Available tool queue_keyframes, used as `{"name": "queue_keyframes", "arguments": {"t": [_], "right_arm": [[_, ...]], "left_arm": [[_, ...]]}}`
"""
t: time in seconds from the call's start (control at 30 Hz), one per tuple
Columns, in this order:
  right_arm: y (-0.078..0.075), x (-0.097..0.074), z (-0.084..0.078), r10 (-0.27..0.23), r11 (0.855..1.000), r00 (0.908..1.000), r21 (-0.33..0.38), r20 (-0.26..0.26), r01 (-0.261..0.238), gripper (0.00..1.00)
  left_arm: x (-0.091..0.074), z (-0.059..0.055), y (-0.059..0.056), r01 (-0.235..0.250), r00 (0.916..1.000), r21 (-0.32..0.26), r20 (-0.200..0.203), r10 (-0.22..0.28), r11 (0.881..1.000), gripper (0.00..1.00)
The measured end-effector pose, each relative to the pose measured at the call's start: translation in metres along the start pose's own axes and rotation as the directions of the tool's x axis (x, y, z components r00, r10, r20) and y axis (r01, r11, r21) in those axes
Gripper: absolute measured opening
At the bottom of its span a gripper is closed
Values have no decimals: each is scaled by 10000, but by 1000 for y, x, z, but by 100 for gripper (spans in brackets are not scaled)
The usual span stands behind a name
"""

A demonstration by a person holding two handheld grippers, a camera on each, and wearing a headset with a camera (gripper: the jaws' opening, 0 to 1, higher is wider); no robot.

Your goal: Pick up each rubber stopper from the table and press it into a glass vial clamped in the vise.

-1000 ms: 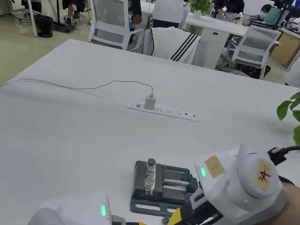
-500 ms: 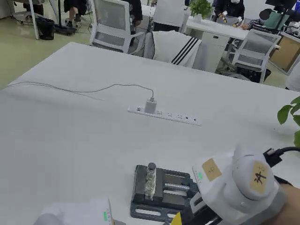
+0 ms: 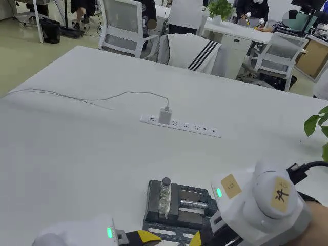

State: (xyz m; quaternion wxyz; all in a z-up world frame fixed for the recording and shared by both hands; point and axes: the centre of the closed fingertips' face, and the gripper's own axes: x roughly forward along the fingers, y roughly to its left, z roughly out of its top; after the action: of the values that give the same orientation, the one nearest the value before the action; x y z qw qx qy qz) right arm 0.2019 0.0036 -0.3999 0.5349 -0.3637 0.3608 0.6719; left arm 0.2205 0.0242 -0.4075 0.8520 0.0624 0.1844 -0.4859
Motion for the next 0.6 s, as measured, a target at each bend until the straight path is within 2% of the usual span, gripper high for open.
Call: {"name": "queue_keyframes", "arguments": {"t": [0.23,0.4,0.47,0.5,0.6], "right_arm": [[-1,1,-1,0,10000,10000,-22,-45,0,7],[-2,0,-2,-24,10000,10000,-45,-92,24,7],[-3,0,-3,-34,10000,9999,-42,-142,33,7],[-3,0,-4,-34,10000,9998,-45,-171,33,7],[-4,1,-6,-16,10000,9998,-35,-214,16,7]], "left_arm": [[-7,-8,17,-838,9964,-159,-141,836,9964,67],[-12,-12,34,-1627,9866,-283,-169,1623,9863,86],[-15,-13,42,-2095,9778,-286,-132,2092,9774,93],[-16,-14,43,-2131,9770,-315,-142,2127,9765,99],[-20,-16,45,-2206,9753,-444,-192,2199,9744,99]]}}
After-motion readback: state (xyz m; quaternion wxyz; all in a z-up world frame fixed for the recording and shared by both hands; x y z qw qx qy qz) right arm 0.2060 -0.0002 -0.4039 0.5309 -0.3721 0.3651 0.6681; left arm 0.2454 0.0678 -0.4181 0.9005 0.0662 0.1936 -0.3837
